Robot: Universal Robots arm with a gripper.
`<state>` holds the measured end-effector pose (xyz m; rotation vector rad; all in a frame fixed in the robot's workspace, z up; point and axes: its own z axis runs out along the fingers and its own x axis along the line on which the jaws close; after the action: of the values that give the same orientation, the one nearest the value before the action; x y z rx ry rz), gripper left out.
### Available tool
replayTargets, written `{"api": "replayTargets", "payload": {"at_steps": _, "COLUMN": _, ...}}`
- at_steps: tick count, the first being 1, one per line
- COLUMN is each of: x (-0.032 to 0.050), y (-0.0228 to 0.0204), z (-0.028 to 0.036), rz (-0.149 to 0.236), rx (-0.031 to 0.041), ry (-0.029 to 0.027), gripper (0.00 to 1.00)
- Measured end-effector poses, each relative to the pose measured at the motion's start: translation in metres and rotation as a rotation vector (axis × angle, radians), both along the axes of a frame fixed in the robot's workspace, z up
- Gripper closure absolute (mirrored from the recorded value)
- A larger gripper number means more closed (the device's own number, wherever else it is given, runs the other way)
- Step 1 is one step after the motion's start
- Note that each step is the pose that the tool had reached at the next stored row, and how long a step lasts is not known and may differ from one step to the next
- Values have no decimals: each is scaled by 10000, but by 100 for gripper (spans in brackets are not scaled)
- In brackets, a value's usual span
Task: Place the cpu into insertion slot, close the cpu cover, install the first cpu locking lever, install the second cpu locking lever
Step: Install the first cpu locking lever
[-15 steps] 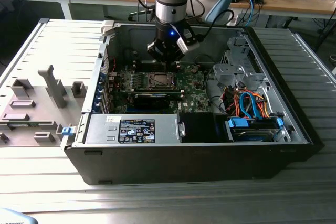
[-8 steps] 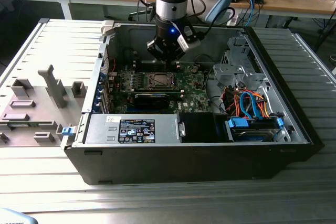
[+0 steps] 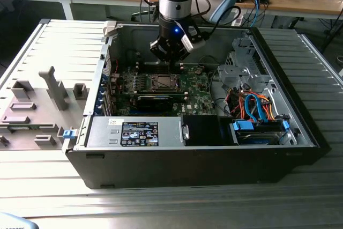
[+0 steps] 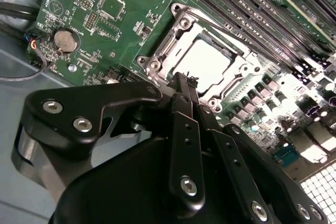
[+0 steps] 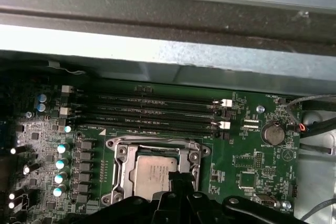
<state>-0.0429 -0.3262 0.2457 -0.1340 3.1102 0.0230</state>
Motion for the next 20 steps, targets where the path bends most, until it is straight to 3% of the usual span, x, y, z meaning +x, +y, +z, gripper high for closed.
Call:
{"api": "replayTargets", "payload": {"at_steps": 12, "x": 0, "y": -26, "z": 104, "rz": 0, "rx": -2, "ry": 1, "gripper": 89}}
{"api": "replayTargets", "payload": {"at_steps": 20, "x": 0, "y": -26, "z": 112, "rz": 0, "rx": -1, "ry": 1, "gripper": 89}}
